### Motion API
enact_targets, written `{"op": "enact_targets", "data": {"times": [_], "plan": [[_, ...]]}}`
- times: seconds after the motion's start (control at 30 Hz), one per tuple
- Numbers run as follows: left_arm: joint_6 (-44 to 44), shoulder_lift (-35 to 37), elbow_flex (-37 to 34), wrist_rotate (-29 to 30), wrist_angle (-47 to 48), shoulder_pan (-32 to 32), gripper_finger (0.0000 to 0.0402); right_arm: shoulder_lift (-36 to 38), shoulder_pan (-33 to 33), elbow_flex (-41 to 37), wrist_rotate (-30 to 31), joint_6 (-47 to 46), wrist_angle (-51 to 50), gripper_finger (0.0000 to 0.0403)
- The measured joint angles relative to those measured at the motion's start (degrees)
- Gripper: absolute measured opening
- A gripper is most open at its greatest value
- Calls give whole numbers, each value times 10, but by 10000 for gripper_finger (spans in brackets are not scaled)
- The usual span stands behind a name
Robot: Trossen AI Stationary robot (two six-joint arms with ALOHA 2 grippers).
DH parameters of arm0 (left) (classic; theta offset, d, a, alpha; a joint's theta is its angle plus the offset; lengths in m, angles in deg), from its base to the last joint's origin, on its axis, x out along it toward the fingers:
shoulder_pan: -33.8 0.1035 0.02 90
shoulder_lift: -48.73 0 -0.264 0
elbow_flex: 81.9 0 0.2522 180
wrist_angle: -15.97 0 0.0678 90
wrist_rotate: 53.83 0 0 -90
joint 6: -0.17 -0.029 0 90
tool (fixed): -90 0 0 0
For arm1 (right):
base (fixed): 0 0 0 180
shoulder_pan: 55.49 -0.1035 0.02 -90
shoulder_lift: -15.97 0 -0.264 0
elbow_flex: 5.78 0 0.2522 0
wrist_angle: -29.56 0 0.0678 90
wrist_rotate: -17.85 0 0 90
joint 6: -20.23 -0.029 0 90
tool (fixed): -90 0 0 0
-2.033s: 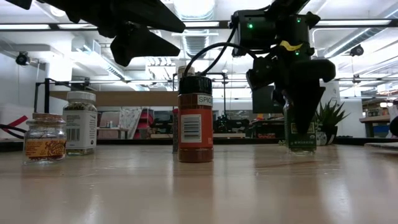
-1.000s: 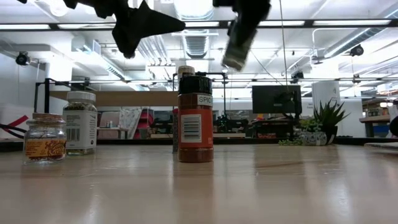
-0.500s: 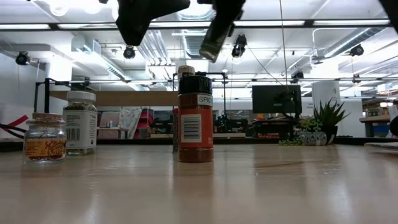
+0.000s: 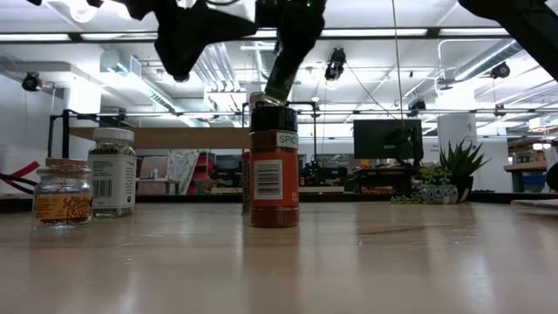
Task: Shelf spices
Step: Put the green seasoning bottle on the shelf
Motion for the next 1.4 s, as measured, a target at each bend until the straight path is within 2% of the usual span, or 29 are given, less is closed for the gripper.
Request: {"op": "enact_targets", "data": {"times": [0.23, 0.37, 0.53, 0.63, 0.8, 0.87, 1.0, 1.13, 1.27, 1.4], "plan": [[1, 17, 0, 13, 32, -1, 242, 0, 1, 6, -7, 7, 16, 179], [6, 43, 0, 65, 84, -7, 242, 0, -1, 6, -10, -2, 21, 179], [15, 71, -3, 156, 161, -25, 242, 8, -11, 6, -71, -13, 16, 179], [22, 86, -3, 180, 182, -27, 242, 22, -24, 6, -67, -4, -11, 179], [15, 115, 0, 191, 198, -8, 242, 41, -48, 6, -67, -14, -37, 179], [5, 123, 8, 179, 221, 11, 242, 45, -59, 6, -68, -13, -36, 179], [-32, 130, 57, 134, 301, 63, 242, 47, -80, 6, -69, -7, -37, 179], [-96, 131, 103, 130, 359, 85, 242, 48, -105, 6, -70, -7, -42, 179], [-149, 131, 115, 137, 355, 86, 242, 50, -133, 6, -62, -7, -44, 179], [-158, 131, 115, 138, 350, 87, 242, 49, -156, 6, -39, -2, -43, 179]]}}
